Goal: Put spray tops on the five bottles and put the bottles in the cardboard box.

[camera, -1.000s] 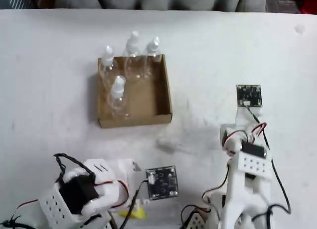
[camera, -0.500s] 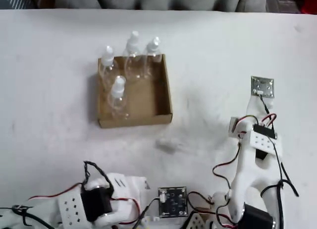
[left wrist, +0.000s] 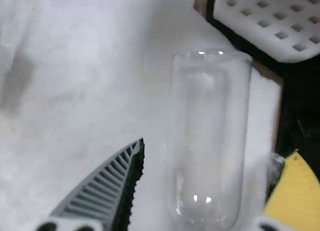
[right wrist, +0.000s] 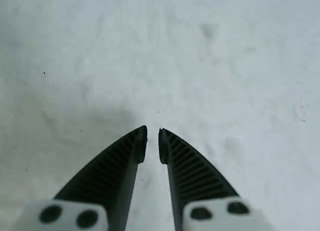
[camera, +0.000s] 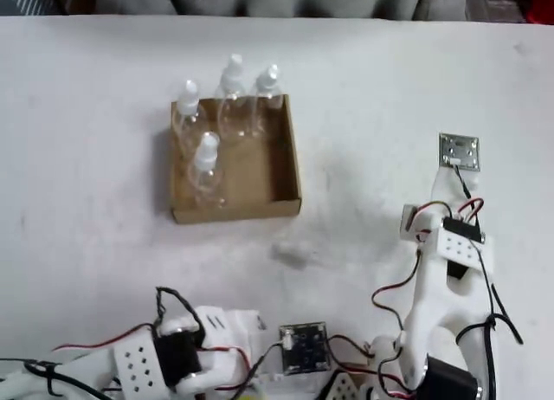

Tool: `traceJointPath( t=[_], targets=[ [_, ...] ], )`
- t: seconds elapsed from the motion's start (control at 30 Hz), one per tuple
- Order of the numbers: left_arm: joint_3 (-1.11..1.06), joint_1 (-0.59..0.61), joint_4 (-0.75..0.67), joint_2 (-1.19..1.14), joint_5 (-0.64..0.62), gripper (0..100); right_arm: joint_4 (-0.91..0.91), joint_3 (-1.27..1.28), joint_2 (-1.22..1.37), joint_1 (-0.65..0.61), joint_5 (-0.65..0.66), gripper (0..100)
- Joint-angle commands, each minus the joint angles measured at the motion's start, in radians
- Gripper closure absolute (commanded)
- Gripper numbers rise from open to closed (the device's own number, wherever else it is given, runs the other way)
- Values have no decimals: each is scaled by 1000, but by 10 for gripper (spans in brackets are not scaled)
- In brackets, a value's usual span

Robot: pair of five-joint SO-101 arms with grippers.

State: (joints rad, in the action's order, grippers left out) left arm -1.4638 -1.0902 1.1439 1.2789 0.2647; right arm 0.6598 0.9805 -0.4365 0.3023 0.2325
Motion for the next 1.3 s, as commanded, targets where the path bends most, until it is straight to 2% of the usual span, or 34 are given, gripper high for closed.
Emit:
traceJointPath(
  t=[0.0,0.37,0.7,0.97,1.07,1.27],
  targets=[
    [-14,51,-69,7,-9,610,8,-48,-4,8,-9,981],
    [-75,99,-72,8,-15,624,10,-46,1,8,-9,981],
    [-107,104,-95,10,-9,941,10,-48,5,10,-32,981],
    [-101,114,-84,10,-9,968,10,-46,5,10,-29,981],
    [-75,213,-58,16,-9,969,10,-46,5,10,-29,981],
    [68,578,23,16,-11,969,10,-46,5,8,-28,981]
  ],
)
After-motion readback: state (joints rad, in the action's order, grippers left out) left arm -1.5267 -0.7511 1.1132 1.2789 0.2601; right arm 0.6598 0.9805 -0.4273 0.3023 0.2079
